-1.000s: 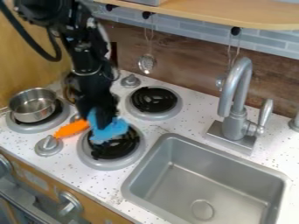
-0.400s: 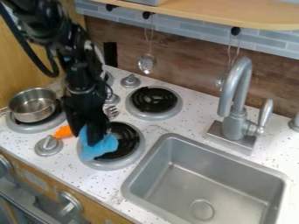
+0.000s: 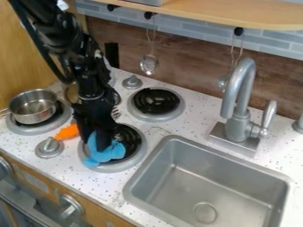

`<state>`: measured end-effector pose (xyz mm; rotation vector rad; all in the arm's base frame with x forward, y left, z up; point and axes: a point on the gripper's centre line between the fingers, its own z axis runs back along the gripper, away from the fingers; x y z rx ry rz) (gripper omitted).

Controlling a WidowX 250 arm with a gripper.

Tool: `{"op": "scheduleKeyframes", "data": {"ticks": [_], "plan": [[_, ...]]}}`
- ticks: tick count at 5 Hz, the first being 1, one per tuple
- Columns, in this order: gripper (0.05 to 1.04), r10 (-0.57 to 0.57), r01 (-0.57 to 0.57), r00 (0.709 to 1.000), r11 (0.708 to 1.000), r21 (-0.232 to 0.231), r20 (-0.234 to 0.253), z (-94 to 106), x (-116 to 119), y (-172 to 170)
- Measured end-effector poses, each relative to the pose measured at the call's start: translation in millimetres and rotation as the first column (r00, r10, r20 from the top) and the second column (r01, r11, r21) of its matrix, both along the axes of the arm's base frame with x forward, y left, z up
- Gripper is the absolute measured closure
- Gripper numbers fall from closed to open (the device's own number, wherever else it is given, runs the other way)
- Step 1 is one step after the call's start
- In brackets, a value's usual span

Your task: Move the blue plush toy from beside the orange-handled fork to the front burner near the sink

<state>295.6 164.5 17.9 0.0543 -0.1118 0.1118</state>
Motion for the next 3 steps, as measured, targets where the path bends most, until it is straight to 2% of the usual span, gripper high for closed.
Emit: {"op": "scheduleKeyframes", "data": {"ticks": [1, 2, 3], "plan": [[0.393, -0.016, 0.016, 1.0, 1.0, -0.015, 0.002, -2.1, 7.2, 0.1], [0.118, -0.029, 0.029, 1.0, 0.999, -0.023, -0.011, -1.3, 10.4, -0.9], [0.077, -0.03, 0.03, 0.999, 0.999, -0.023, -0.011, -1.3, 10.9, -1.8]]}}
